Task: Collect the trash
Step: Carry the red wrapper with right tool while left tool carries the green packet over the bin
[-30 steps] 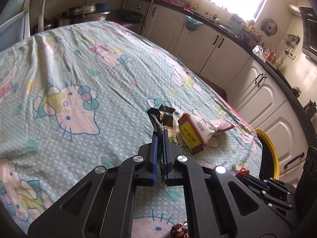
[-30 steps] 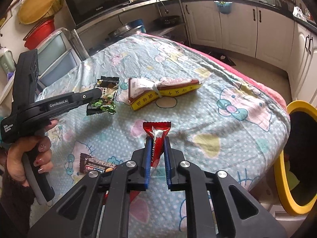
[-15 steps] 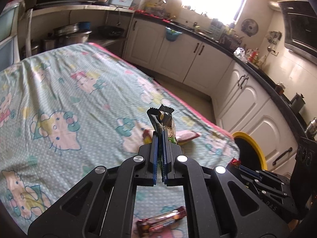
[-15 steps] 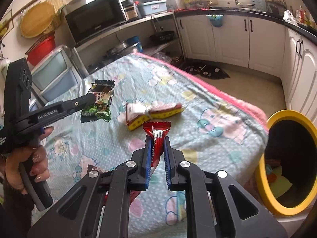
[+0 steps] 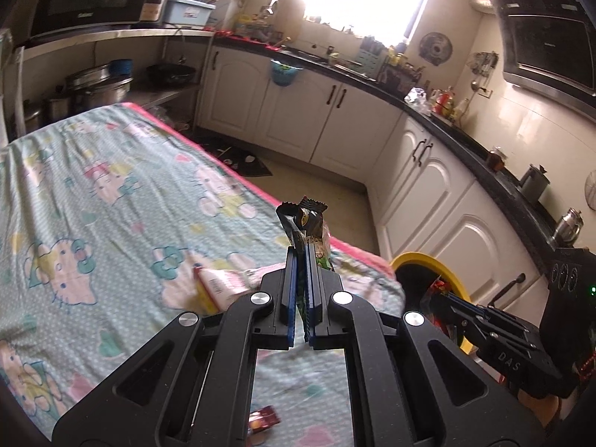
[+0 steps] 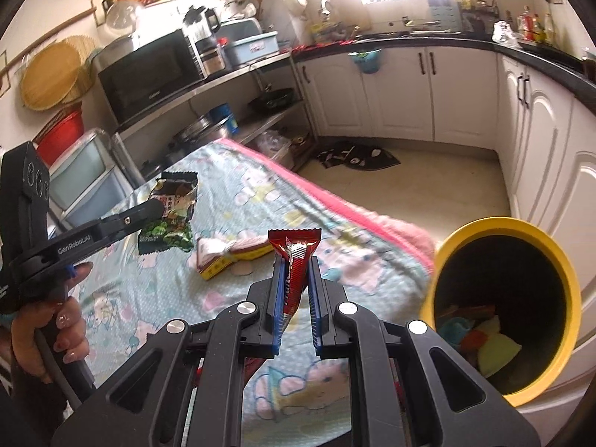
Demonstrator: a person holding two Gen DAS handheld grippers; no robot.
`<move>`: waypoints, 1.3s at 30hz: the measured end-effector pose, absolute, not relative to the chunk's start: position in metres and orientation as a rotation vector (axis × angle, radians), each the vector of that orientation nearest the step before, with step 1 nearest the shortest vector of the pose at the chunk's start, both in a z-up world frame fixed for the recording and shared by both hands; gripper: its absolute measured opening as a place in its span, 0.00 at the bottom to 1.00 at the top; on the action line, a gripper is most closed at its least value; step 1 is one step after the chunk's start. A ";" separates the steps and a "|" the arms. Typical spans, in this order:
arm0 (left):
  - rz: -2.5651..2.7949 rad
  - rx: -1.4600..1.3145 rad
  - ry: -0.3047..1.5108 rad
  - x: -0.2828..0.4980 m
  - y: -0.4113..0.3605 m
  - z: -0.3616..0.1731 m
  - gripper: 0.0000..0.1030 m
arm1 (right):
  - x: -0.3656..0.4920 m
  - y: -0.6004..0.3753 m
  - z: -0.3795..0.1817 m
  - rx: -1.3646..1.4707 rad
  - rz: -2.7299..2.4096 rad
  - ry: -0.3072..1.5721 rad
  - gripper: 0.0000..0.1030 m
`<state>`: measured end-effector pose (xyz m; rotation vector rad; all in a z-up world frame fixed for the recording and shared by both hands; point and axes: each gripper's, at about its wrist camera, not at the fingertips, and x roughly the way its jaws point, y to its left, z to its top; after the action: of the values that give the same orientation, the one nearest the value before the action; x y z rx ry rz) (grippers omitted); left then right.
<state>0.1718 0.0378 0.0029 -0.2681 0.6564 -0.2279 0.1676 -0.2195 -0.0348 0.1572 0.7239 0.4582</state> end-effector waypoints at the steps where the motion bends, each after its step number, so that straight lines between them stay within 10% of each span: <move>1: -0.234 -0.266 0.655 0.172 0.035 0.004 0.01 | 0.168 -0.223 -0.034 0.161 0.451 0.719 0.11; 39: -0.506 -0.146 0.636 0.202 -0.120 0.028 0.01 | 0.159 -0.375 -0.021 0.291 0.097 0.587 0.11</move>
<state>0.2020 -0.1205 0.0283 -0.1463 0.6356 -0.5060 0.1594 -0.3751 -0.0212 0.2909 0.5875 0.0973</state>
